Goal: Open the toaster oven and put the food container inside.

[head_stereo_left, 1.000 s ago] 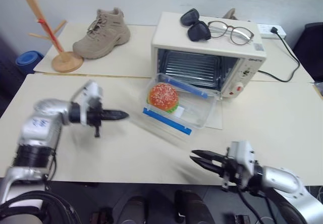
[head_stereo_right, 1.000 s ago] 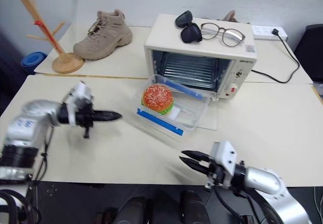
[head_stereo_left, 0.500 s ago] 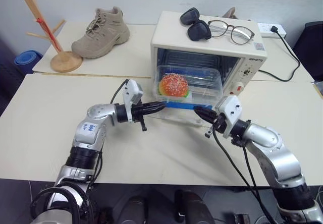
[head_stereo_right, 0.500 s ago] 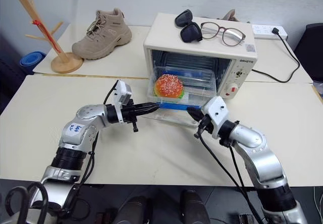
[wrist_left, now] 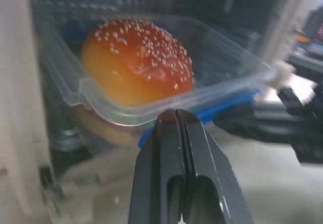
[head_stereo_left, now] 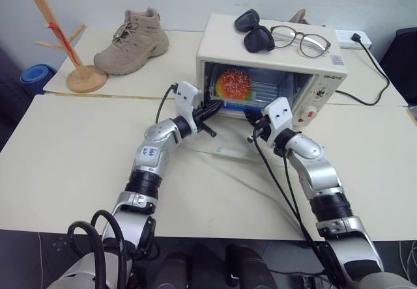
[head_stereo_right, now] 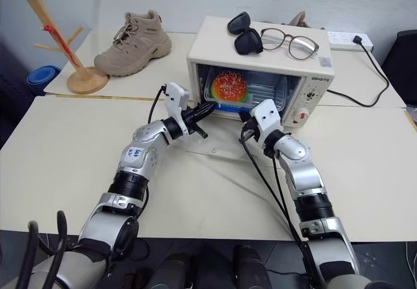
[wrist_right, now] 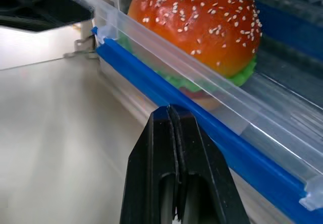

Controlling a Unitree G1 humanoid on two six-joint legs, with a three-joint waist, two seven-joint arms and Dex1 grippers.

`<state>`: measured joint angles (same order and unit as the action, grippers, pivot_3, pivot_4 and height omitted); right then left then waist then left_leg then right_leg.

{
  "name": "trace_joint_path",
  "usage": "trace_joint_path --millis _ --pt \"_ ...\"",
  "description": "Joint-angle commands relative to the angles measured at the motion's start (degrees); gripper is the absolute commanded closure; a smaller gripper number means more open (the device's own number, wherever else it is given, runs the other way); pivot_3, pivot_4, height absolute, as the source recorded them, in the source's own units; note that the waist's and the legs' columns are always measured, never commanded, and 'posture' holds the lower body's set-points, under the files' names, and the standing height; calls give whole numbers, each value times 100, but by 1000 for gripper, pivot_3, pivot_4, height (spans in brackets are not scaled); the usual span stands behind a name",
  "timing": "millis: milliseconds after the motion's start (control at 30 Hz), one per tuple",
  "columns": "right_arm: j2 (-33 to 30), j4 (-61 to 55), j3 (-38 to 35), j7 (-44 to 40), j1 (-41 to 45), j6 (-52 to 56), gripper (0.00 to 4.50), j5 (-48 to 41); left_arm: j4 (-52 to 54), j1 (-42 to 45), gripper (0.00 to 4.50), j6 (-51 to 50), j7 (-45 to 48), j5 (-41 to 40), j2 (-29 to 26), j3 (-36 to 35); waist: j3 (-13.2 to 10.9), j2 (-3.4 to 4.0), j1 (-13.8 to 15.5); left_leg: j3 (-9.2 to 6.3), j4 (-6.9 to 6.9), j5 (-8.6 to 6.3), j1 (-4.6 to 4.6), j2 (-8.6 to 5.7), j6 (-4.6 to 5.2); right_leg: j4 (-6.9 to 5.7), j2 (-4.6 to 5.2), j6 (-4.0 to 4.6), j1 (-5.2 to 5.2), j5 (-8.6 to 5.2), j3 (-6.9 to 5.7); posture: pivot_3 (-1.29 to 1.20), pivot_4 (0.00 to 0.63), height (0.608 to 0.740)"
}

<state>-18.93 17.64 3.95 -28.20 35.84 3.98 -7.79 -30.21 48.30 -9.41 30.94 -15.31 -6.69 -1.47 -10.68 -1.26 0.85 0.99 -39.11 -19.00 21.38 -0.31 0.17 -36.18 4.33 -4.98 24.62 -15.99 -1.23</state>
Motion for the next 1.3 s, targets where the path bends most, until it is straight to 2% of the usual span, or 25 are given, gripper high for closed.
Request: trace_joint_path --millis 33,167,300,367,433,467,533,567,633,733,833,933,1067,1300 --pt "130 282 -154 0 366 -230 4467 -17 -12 92 4500 226 -59 42 -5 -85 0 0 -34 0 0 0 0 0 0 0 0 0 0 0 0 0 150 740" --pt "364 799 -179 -65 747 -330 4467 -102 697 -318 4500 -136 141 -27 -300 -50 0 1 -178 3 6 1 0 4 -3 -1 -1 0 4 0 2 0 150 740" --pt "531 1026 -280 -142 830 -402 4467 -223 1979 -1024 4500 -904 428 -257 -793 -7 0 2 -256 -1 17 4 0 10 -10 -1 -1 0 10 0 21 0 150 740" --pt "453 515 -325 -457 548 -206 4467 -454 2857 -1671 4500 -1274 909 -468 -1395 -66 0 3 -275 -2 19 3 2 11 -12 -1 1 0 12 0 41 0 150 740" --pt "78 -543 -362 -919 -17 134 4467 -738 3256 -2220 4500 -1135 1503 -677 -1951 -288 0 7 -269 -4 28 2 3 13 -15 2 1 1 18 -1 48 0 150 740" --pt "-93 -988 -390 -1061 -250 312 4500 -849 3322 -2388 4113 -1012 1686 -740 -2136 -379 -1 8 -243 -7 35 1 5 14 -15 7 2 3 20 -2 46 0 150 740" --pt "-559 -2000 -735 -1335 -897 579 4500 -1289 3397 -2721 3619 -920 2297 -1179 -2576 -795 -4 14 -192 -21 31 1 14 11 -15 21 10 5 15 -3 34 0 150 740" --pt "-840 -2264 -987 -1535 -1223 557 4500 -1456 3394 -2894 3386 -586 2903 -1385 -2791 -964 -5 14 -161 -25 24 0 18 10 -13 22 12 5 13 -3 30 0 150 740" --pt "-1316 -2345 -1415 -1813 -1718 497 4500 -1585 3336 -3123 2771 -305 3610 -1618 -3121 -1191 -5 15 -93 -28 12 -5 17 7 -3 26 17 4 1 -2 27 0 150 740" --pt "-1909 -1531 -1759 -2230 -2152 -199 4500 -1312 3347 -3333 1917 -519 4156 -1855 -3551 -1248 -5 15 -77 -30 14 -17 -10 3 16 59 26 6 -32 -3 24 0 150 740" --pt "-2188 -313 -1654 -2523 -2154 -807 4500 -937 3517 -3406 925 -537 4399 -1941 -3655 -1141 -5 15 -111 -27 17 -36 -31 4 48 58 24 8 -46 -4 27 0 150 740" --pt "-2151 578 -1429 -2944 -1844 -1239 4500 -825 3617 -3313 87 -536 4310 -1939 -3524 -1013 -7 21 -142 -22 19 -34 -27 6 45 51 20 10 -37 -5 30 0 150 740" --pt "-1852 1125 -1010 -3440 -1492 -1541 4500 -733 3495 -3026 36 -466 4202 -1917 -3339 -937 -7 26 -242 -5 17 -15 -20 8 12 29 11 9 -20 -5 40 0 150 740" --pt "-1077 -99 -1401 -3392 -1466 -1110 4500 -1794 3503 -2917 36 -798 3349 -2201 -3014 -1358 -8 29 -237 -7 18 -9 -11 15 1 16 8 7 -12 -4 41 0 150 740"
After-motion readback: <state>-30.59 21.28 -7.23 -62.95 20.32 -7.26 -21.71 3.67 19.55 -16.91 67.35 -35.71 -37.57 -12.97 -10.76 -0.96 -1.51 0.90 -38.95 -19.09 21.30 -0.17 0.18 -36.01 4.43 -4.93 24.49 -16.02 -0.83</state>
